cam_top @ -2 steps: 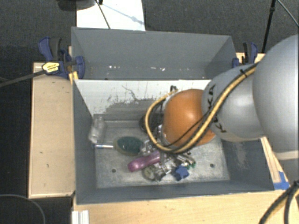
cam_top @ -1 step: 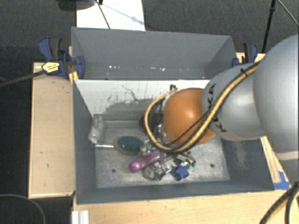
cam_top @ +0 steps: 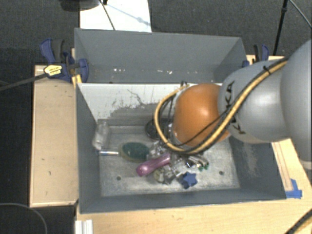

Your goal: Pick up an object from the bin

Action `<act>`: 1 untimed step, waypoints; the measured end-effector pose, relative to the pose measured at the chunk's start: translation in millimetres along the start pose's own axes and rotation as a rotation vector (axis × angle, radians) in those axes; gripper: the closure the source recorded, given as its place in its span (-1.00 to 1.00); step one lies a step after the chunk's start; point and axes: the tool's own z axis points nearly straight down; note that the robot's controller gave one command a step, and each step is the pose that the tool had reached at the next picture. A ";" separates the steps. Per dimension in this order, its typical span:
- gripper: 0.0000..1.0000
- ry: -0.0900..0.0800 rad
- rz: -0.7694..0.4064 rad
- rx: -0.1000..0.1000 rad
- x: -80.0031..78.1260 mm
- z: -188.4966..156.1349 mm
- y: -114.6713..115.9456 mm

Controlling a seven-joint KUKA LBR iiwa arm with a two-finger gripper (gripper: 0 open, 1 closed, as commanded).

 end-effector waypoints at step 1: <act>1.00 -0.004 0.005 0.001 -2.5 -79.7 -0.7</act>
Offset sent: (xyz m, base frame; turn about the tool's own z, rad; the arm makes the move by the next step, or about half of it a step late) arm 0.0001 0.0002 0.0758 0.0000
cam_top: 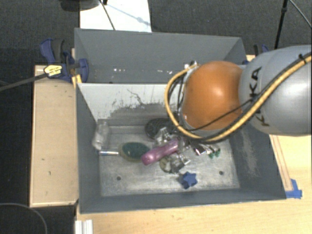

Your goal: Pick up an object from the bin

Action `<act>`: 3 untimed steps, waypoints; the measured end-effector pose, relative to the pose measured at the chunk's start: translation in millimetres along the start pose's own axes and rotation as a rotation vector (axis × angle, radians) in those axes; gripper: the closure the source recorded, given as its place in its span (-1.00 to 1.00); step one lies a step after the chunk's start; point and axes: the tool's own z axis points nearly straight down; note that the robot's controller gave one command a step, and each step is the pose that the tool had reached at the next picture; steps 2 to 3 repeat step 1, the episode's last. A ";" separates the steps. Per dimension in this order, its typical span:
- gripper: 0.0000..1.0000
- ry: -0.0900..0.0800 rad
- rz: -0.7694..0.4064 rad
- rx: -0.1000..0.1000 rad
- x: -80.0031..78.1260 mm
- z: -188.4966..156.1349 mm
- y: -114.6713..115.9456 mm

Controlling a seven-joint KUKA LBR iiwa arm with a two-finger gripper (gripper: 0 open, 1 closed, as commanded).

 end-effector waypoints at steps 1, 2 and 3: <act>1.00 0.006 0.001 -0.001 -0.4 -1.2 -0.4; 1.00 0.006 0.001 -0.001 -0.4 -1.2 -0.4; 1.00 0.006 0.001 -0.001 -0.4 -1.2 -0.4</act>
Offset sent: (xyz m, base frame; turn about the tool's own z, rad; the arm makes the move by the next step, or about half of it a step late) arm 0.0000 -0.0001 0.0013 0.0000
